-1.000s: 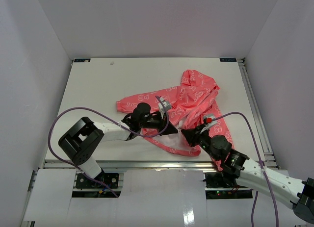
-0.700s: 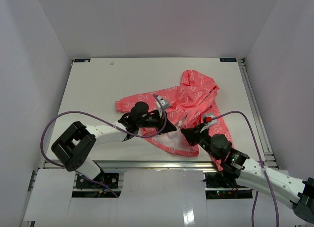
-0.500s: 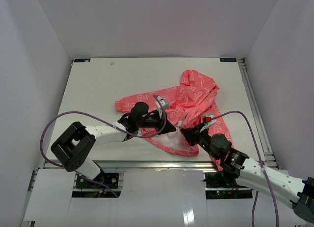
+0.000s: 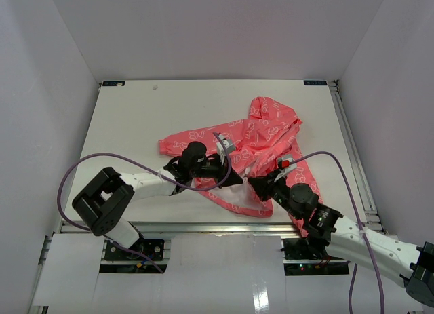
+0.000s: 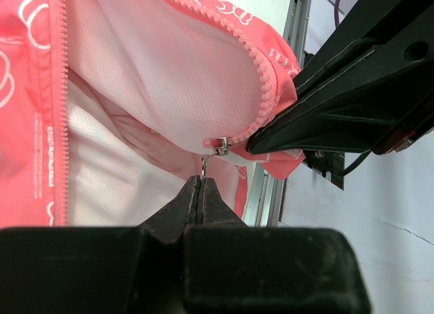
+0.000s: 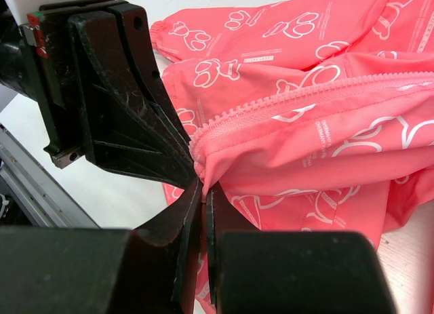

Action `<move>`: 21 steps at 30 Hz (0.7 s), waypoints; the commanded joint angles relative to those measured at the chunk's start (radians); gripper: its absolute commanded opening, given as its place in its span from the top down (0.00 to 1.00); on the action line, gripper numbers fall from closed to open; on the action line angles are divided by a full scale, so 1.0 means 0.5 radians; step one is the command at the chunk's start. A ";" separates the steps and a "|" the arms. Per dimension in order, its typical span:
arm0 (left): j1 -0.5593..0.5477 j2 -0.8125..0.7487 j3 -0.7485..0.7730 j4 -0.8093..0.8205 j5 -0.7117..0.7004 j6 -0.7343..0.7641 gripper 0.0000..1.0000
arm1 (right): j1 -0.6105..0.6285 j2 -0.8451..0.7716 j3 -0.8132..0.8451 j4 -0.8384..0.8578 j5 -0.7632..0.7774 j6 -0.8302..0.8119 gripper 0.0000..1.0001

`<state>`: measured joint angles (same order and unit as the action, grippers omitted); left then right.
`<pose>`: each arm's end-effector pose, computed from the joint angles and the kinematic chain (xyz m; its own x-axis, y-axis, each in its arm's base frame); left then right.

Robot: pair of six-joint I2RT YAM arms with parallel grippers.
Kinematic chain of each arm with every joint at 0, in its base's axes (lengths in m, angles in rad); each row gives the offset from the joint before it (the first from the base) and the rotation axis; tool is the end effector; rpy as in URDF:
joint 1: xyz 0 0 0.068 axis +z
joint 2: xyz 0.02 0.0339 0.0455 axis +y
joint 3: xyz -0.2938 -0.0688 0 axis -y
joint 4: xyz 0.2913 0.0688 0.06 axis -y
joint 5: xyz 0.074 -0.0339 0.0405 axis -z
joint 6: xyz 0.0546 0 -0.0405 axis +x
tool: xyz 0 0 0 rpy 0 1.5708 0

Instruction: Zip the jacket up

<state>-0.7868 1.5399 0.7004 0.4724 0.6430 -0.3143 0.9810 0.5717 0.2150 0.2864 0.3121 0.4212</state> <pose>0.2310 -0.2780 0.1882 -0.5384 0.1895 -0.8211 0.8364 0.2391 -0.4932 0.1210 0.1506 0.2181 -0.2894 0.2672 -0.9192 -0.5503 0.7392 0.3882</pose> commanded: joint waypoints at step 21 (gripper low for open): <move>0.012 -0.539 -0.065 -0.270 -0.266 -0.056 0.37 | -0.005 -0.188 0.096 0.136 -0.208 -0.202 0.92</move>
<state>-0.7856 1.4072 0.6781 0.3761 0.5863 -0.3243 0.9810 0.5136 0.2394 0.2931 0.2614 0.3787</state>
